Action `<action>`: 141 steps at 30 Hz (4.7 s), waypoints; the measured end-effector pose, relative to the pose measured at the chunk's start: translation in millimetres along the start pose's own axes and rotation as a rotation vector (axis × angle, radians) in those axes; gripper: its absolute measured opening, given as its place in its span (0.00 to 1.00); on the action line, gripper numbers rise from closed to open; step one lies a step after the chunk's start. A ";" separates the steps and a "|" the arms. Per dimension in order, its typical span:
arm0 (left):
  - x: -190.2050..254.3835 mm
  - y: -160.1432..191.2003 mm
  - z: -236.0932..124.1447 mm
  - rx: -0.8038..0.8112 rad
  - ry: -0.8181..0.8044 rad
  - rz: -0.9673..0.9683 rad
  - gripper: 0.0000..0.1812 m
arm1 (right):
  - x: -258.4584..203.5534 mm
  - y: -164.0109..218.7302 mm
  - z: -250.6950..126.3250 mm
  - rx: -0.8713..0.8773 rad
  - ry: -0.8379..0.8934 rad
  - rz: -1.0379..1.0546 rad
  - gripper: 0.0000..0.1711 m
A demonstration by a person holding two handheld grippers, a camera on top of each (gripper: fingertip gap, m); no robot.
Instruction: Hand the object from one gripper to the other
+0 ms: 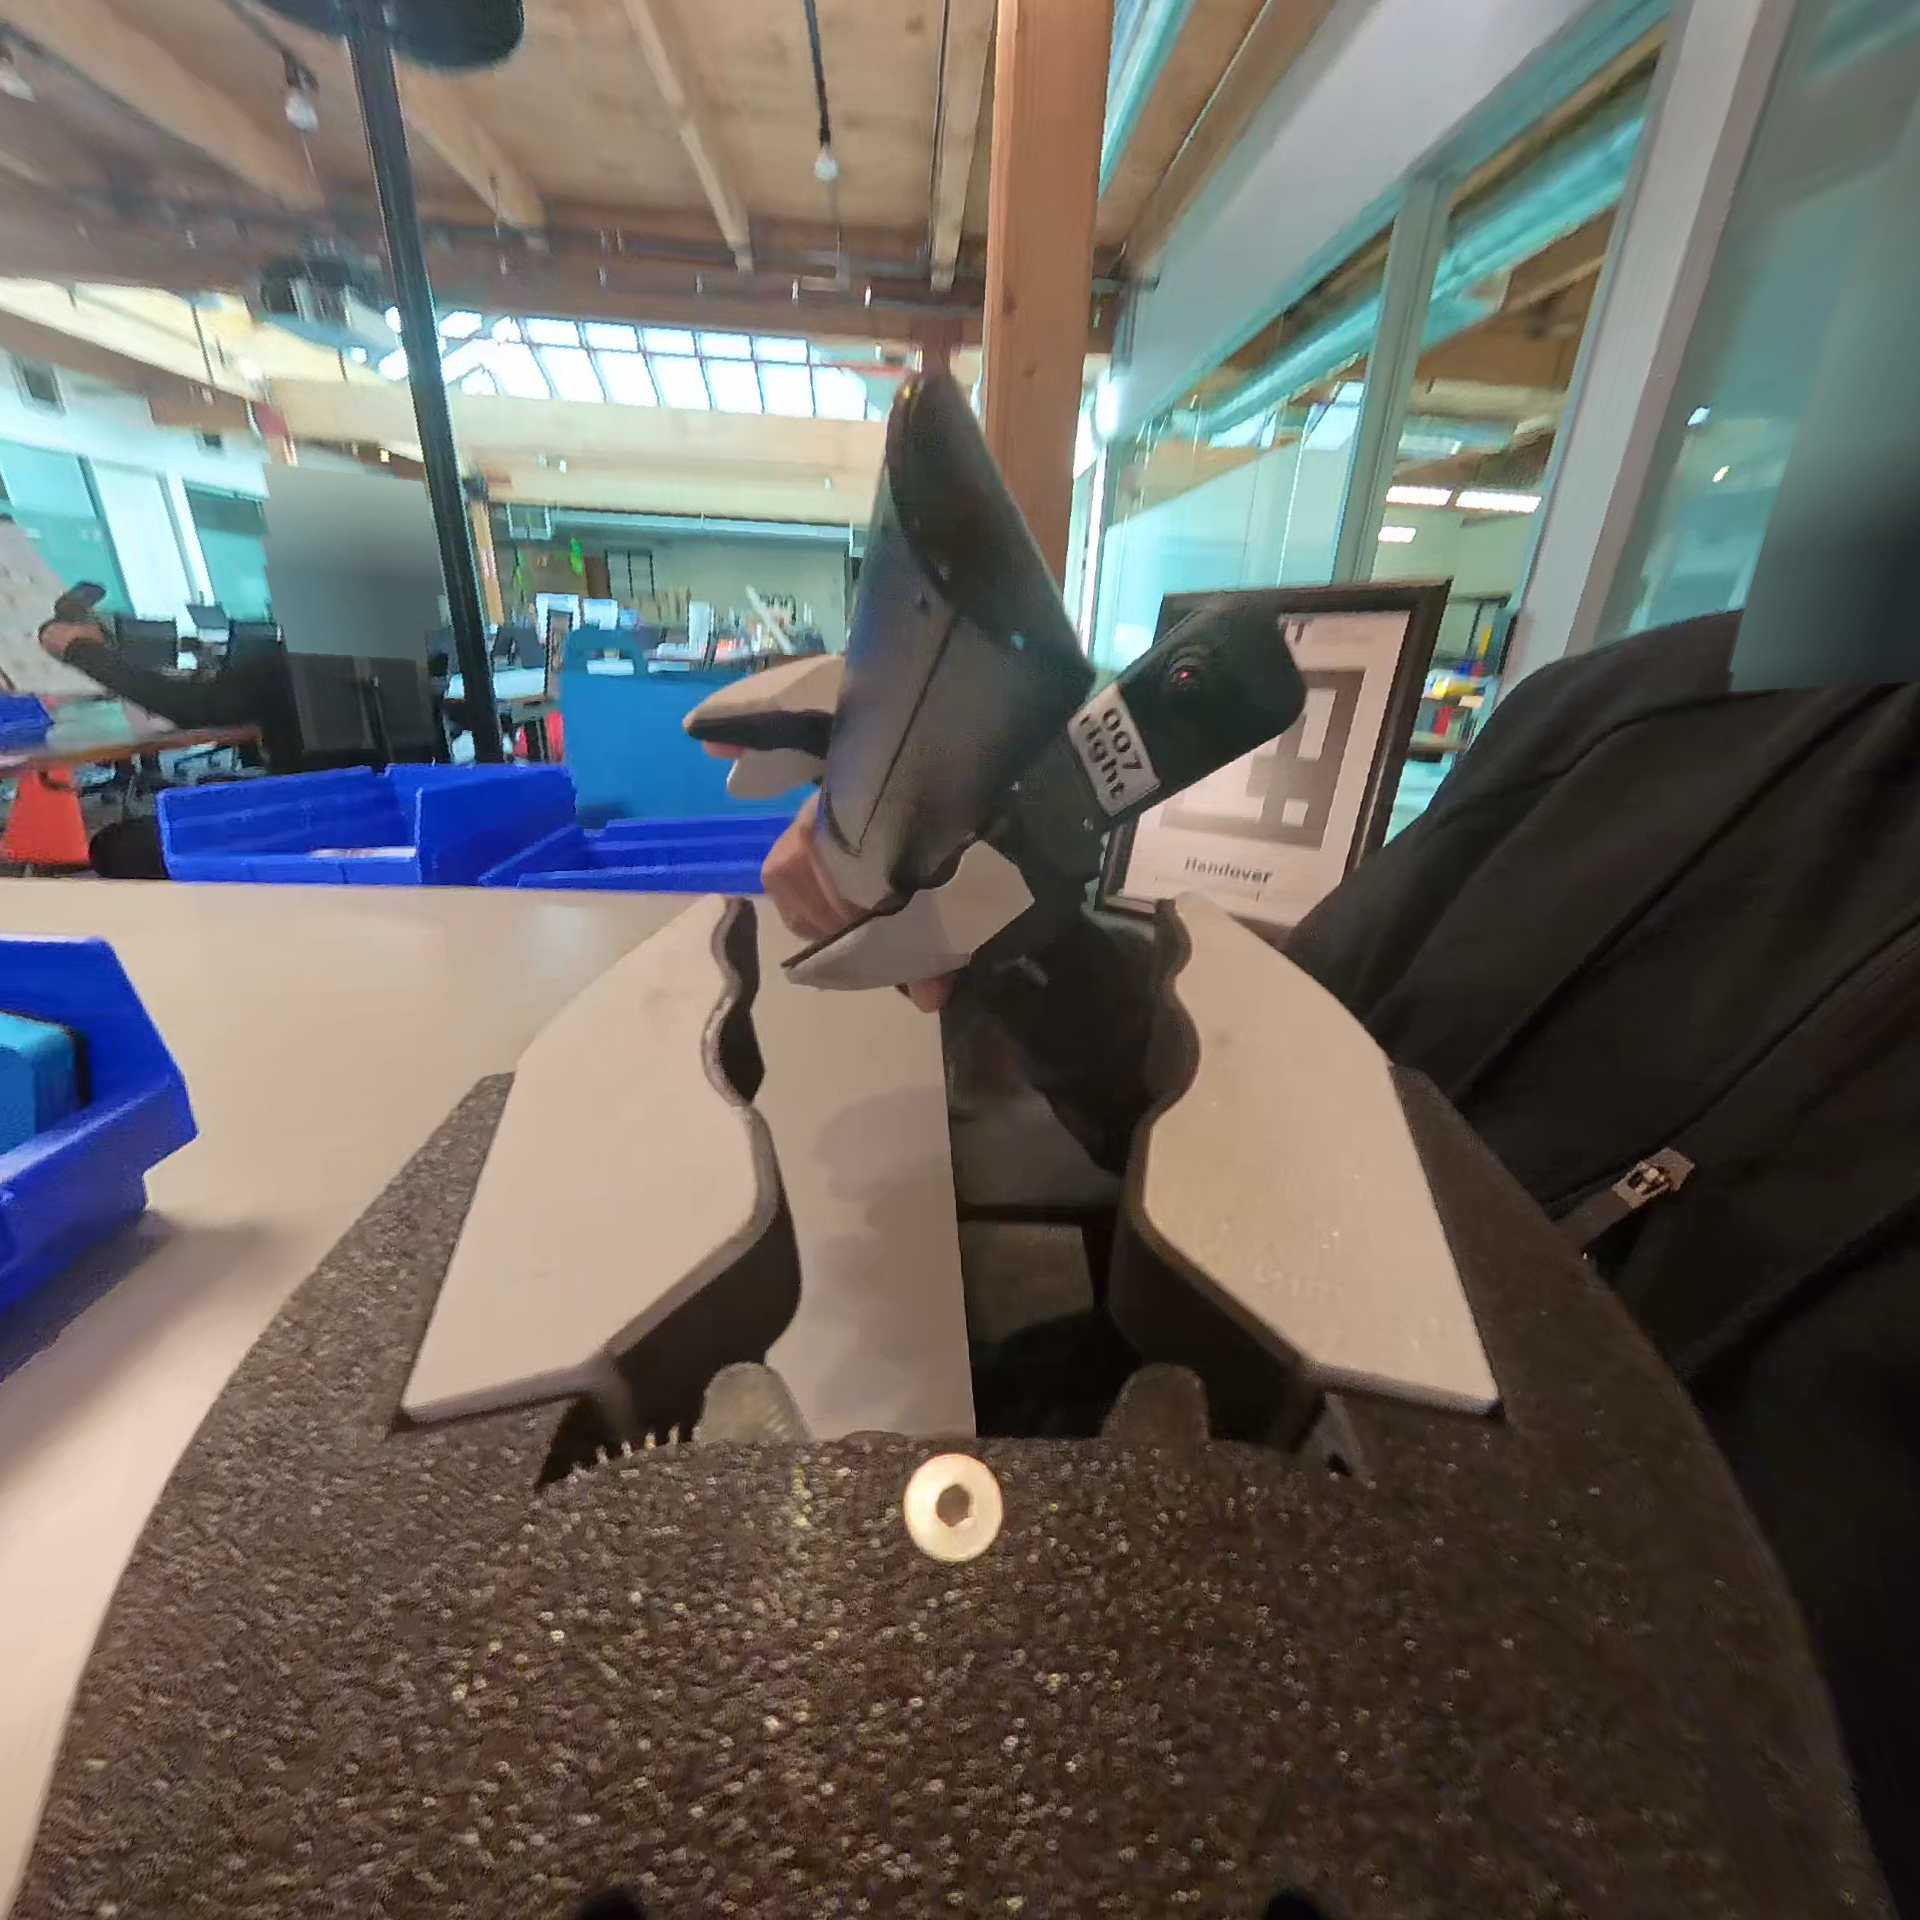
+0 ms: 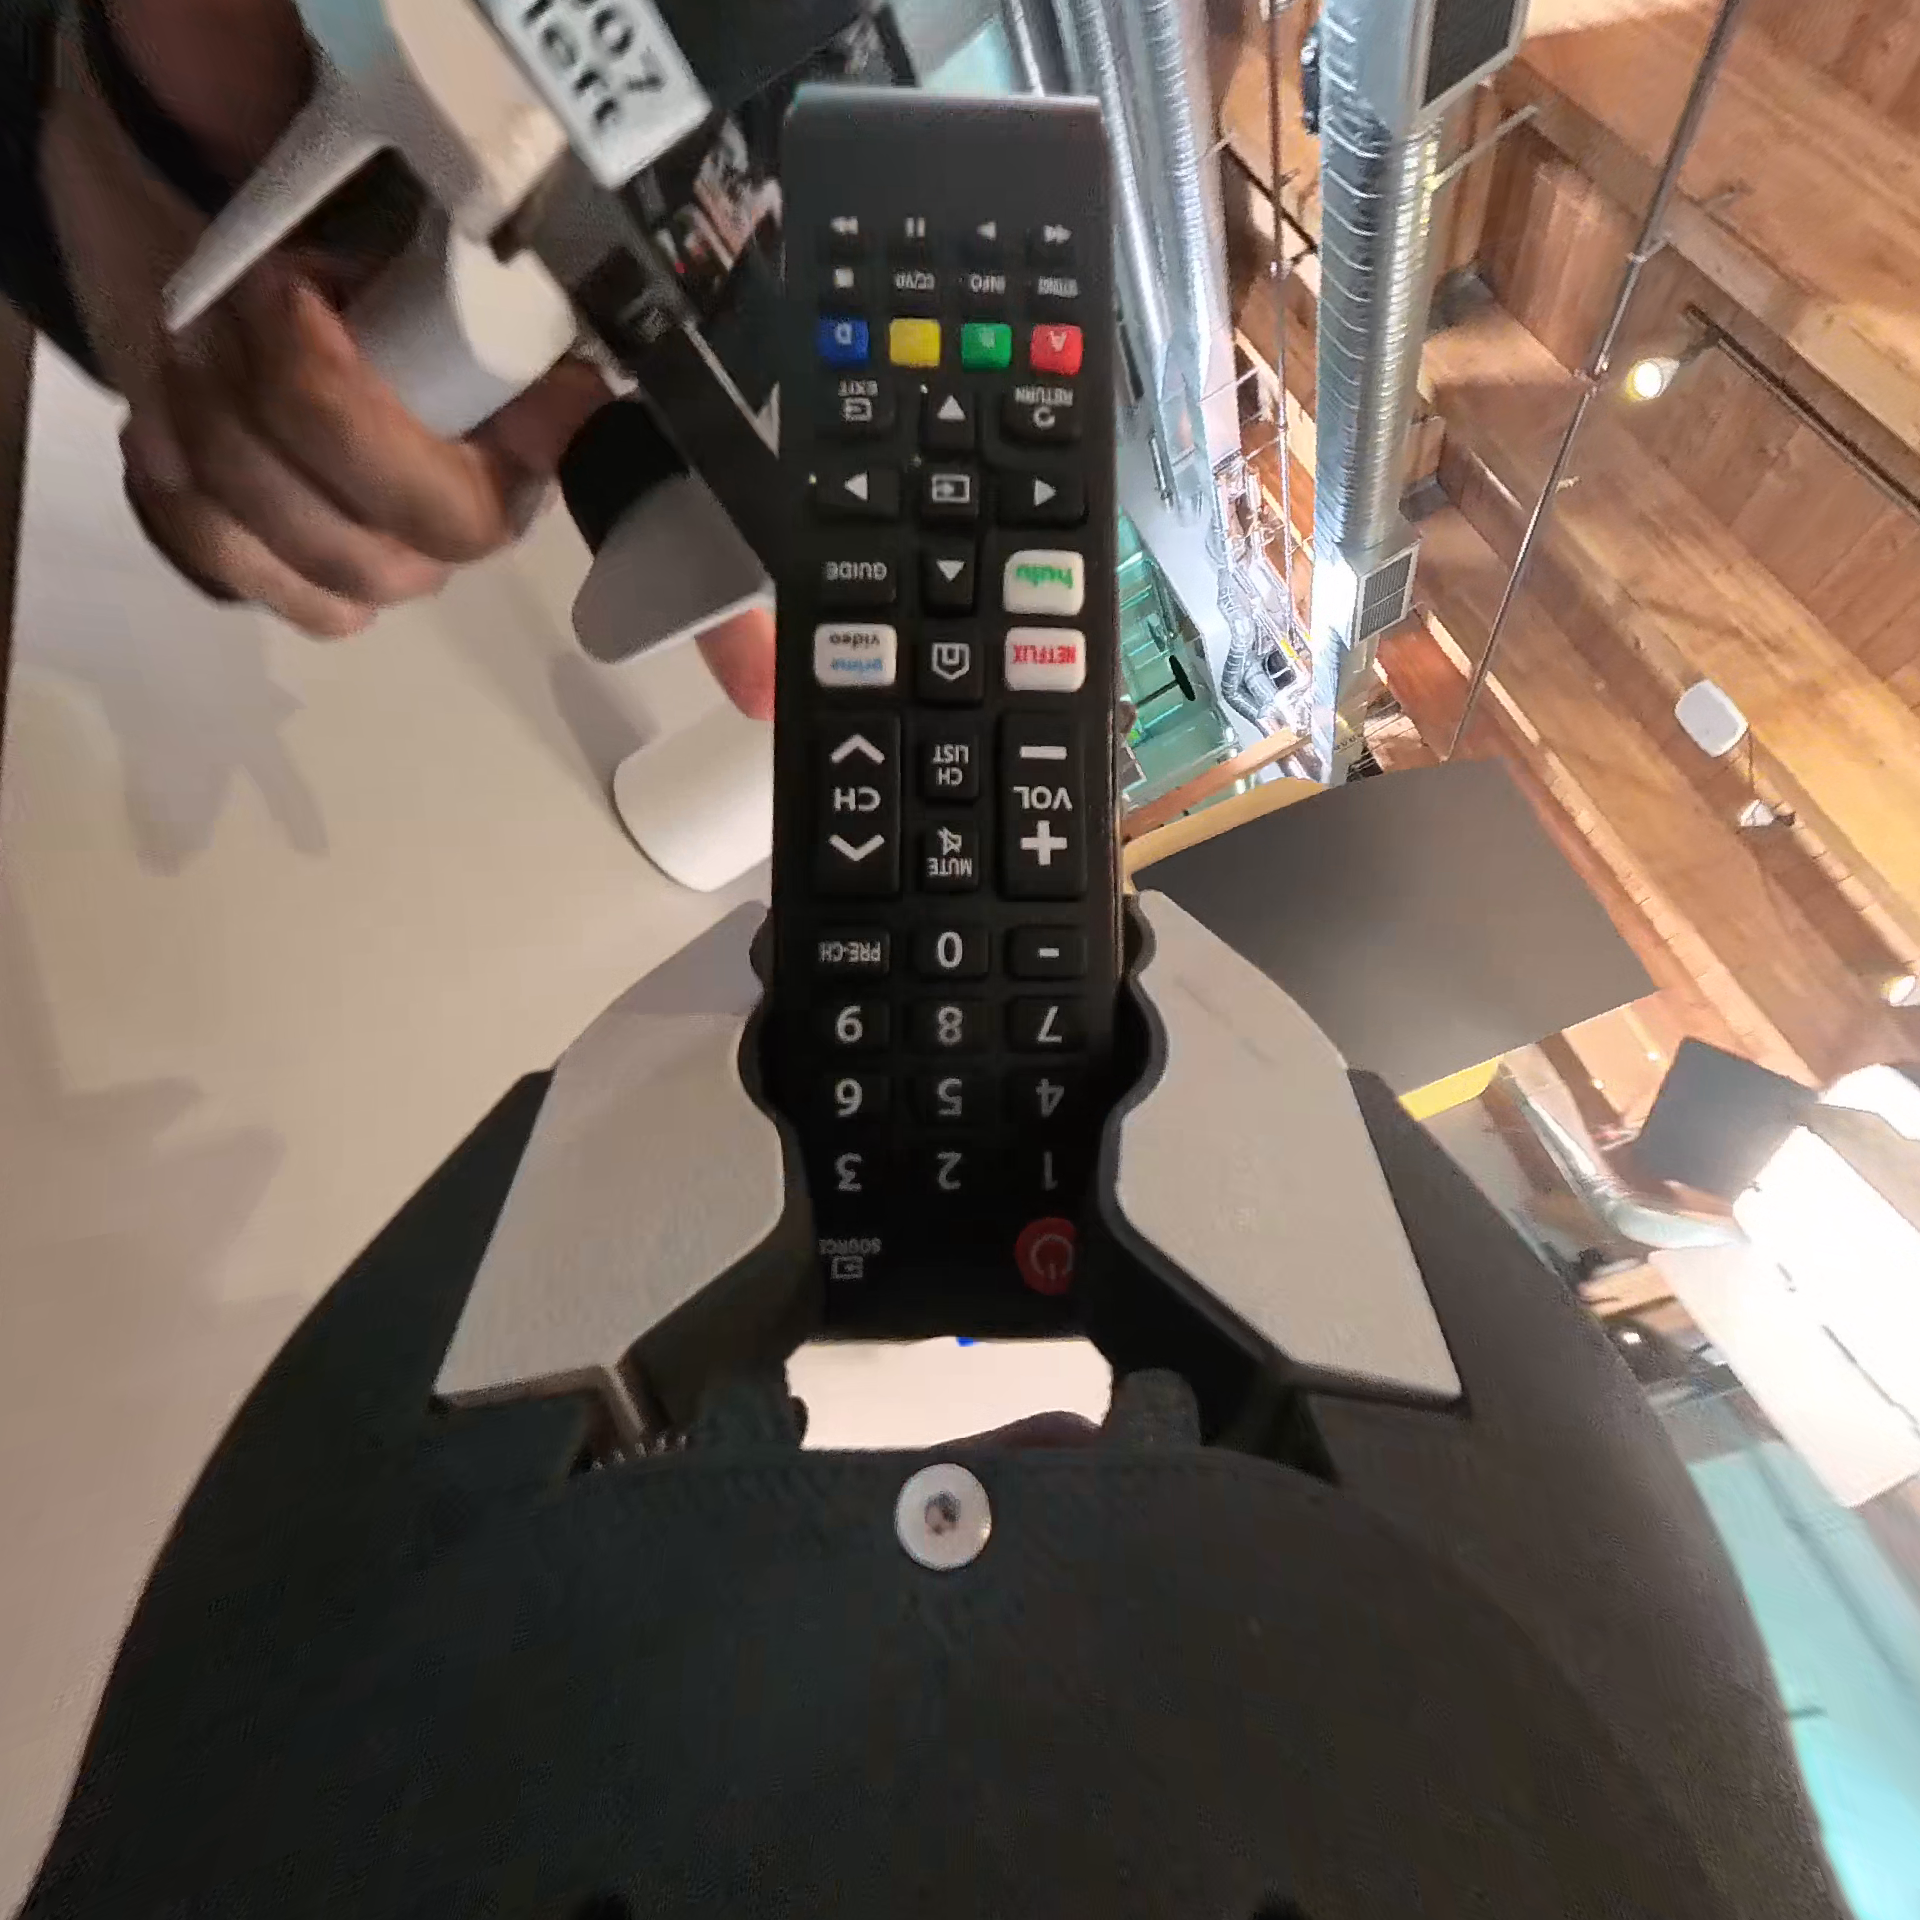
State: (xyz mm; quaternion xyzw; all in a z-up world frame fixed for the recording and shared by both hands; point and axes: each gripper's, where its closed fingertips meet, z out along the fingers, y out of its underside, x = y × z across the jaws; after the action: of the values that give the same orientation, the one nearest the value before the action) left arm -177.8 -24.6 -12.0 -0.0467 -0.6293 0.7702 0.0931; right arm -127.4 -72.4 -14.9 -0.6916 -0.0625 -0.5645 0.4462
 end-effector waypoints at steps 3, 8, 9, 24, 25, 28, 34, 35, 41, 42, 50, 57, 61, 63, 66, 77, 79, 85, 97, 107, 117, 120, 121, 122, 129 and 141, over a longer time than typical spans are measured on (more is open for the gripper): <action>-6.9 -10.2 2.7 0.115 -0.024 -0.022 0.43 | 4.3 -3.6 1.9 0.060 -0.012 0.183 0.35; -28.2 -32.6 12.3 0.256 -0.238 -0.004 0.43 | -2.8 -23.6 6.7 0.255 -0.208 0.701 0.37; -25.7 -32.7 15.7 0.246 -0.245 0.018 0.43 | -10.0 -30.3 6.5 0.300 -0.307 0.811 0.36; 68.2 6.0 7.5 0.048 0.292 0.318 0.23 | -119.2 -104.0 -31.0 0.427 -1.327 1.234 0.35; 70.6 8.1 7.1 0.023 0.286 0.353 0.20 | -122.9 -104.0 -30.1 0.415 -1.343 1.241 0.35; 67.8 11.2 6.3 -0.028 0.269 0.385 0.18 | -125.2 -103.5 -29.9 0.425 -1.355 1.247 0.35; 29.9 -5.7 9.4 0.043 0.075 0.297 0.15 | -91.2 -68.9 3.2 0.346 -1.009 1.301 0.30; 23.0 -12.1 8.1 0.080 0.039 0.267 0.15 | -84.5 -59.1 8.6 0.317 -0.914 1.259 0.32; -8.2 -54.5 -7.7 0.418 -0.130 0.075 0.14 | -31.3 -32.0 10.8 0.300 -0.425 0.884 0.40; -12.5 -61.2 -12.7 0.506 -0.156 0.036 0.14 | -26.7 -34.0 8.0 0.326 -0.396 0.855 0.39; -19.0 -54.2 -12.2 0.713 -0.158 -0.093 0.14 | -32.6 -53.0 6.6 0.443 -0.457 0.979 0.34; -1.8 -41.8 10.0 0.655 -0.136 0.029 0.14 | -33.4 -65.3 5.4 0.479 -0.507 1.091 0.17; -3.9 -37.4 16.6 0.558 -0.149 0.053 0.16 | -27.4 -61.1 1.7 0.452 -0.497 1.050 0.15; -6.5 -38.3 13.7 0.514 -0.156 0.073 0.21 | -23.5 -58.2 -0.5 0.412 -0.472 0.998 0.15; -14.4 -45.2 -0.4 0.452 -0.194 0.118 0.27 | -11.4 -52.6 -8.0 0.347 -0.437 0.949 0.15; -22.2 -39.5 -15.7 -0.093 -0.477 0.556 0.35 | -9.2 -6.5 -23.6 -0.125 -0.302 0.512 0.15; -19.4 -24.9 -6.3 -0.209 -0.476 0.631 0.36 | -19.4 -6.4 -22.9 -0.159 -0.329 0.455 0.15; -17.3 21.5 6.7 -0.492 -0.414 0.750 0.35 | -45.6 -6.2 -21.6 -0.194 -0.422 0.335 0.15; -34.3 80.7 1.9 -0.837 -0.389 0.844 0.18 | -64.5 -14.0 -26.0 -0.167 -0.480 0.142 0.15; -70.1 66.5 12.8 -0.576 -0.558 0.806 0.15 | -18.4 -12.6 -11.5 -0.102 -0.228 0.304 0.23; -41.7 31.4 33.6 -0.023 -0.289 0.123 0.15 | 19.9 -19.7 -17.8 0.228 -0.278 0.885 0.34; -21.9 31.0 42.7 0.064 -0.079 -0.140 0.14 | -2.2 -23.9 -10.2 0.289 -0.433 0.995 0.34; -18.0 31.3 44.6 0.084 -0.034 -0.200 0.14 | -7.6 -26.8 -9.0 0.307 -0.478 1.033 0.34; -14.2 32.8 46.9 0.089 0.006 -0.250 0.14 | -12.5 -29.9 -8.1 0.318 -0.520 1.066 0.34; -13.4 52.8 55.4 -0.053 -0.030 -0.218 0.17 | -31.2 -37.9 -3.4 0.260 -0.562 0.996 0.18; -4.7 7.9 24.3 -0.141 -0.246 0.490 0.34 | -37.1 2.9 3.9 -0.086 -0.250 0.221 0.14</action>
State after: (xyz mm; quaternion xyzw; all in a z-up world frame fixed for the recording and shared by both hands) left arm -178.5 -50.4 -14.9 -0.1098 -0.6579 0.7239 -0.1765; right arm -136.0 -56.0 -47.4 -0.7777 -0.0169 -0.4236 0.4642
